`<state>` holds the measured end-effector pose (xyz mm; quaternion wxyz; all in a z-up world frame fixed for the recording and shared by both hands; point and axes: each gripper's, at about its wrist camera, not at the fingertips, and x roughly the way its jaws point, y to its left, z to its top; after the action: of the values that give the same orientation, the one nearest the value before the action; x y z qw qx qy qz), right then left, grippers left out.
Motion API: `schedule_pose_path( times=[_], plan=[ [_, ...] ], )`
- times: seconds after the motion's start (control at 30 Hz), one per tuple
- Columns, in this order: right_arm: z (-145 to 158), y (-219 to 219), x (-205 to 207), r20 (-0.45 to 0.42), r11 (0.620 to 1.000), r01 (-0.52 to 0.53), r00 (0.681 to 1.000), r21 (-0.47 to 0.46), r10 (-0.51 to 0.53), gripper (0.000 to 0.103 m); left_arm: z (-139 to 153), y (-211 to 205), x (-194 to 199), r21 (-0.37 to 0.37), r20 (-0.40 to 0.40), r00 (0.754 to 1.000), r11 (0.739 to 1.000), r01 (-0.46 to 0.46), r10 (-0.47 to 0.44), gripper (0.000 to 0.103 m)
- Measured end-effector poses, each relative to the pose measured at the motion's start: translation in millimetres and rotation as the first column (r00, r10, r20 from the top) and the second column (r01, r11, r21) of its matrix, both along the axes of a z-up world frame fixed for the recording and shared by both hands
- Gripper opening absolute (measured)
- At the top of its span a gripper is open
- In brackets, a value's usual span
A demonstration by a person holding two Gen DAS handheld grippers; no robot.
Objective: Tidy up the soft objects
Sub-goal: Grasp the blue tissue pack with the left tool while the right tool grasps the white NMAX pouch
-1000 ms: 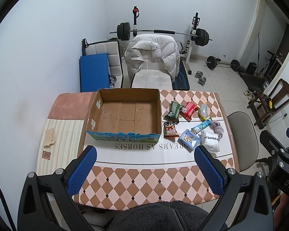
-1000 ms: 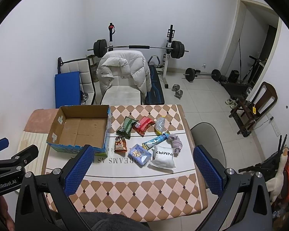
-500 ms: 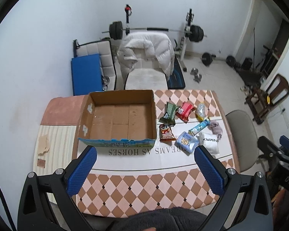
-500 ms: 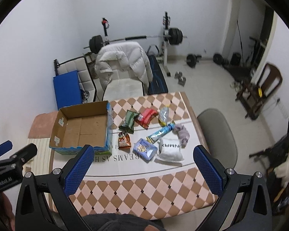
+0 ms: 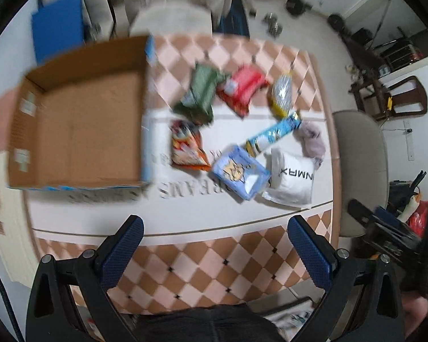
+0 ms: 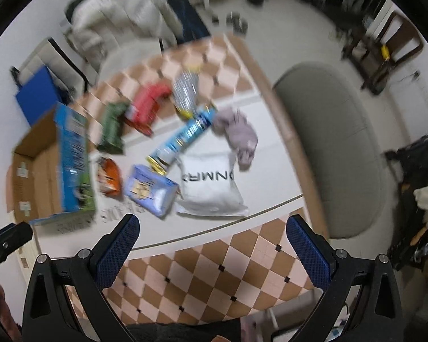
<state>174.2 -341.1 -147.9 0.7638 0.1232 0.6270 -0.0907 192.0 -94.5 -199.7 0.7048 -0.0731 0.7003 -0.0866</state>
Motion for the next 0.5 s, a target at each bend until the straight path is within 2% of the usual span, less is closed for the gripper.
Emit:
schedule_pose_path(
  times=[0.07, 0.2, 0.4, 0.43, 0.5],
  plan=[
    [-37.4, -6.9, 13.8, -0.057, 1.0, -0.004, 0.998, -0.011, 0.004, 0.103, -25.9, -9.5, 10.3, -0.008, -0.069, 0.997, 1.0, -0.025, 0.024, 0.103],
    [-114.4, -5.7, 47.9, -0.166, 0.999, -0.023, 0.986, 0.022, 0.027, 0.103, -75.0, -22.6, 26.5, -0.044, -0.201, 0.974, 0.993, -0.111, 0.1, 0.103],
    [-179.0, 11.4, 66.3, -0.282, 0.995, -0.084, 0.954, 0.057, 0.096, 0.102, -135.2, -32.2, 46.8, -0.062, -0.389, 0.89, 0.957, -0.284, 0.239, 0.103],
    [-184.3, 11.5, 65.4, -0.297, 0.995, -0.094, 0.949, 0.041, 0.102, 0.095, -145.3, -35.6, 49.0, -0.051, -0.41, 0.877, 0.953, -0.298, 0.252, 0.103],
    [-192.1, 6.0, 59.1, -0.315, 0.995, -0.092, 0.943, 0.05, 0.103, 0.094, -161.7, -43.2, 52.4, -0.032, -0.437, 0.862, 0.953, -0.302, 0.258, 0.103]
  ],
)
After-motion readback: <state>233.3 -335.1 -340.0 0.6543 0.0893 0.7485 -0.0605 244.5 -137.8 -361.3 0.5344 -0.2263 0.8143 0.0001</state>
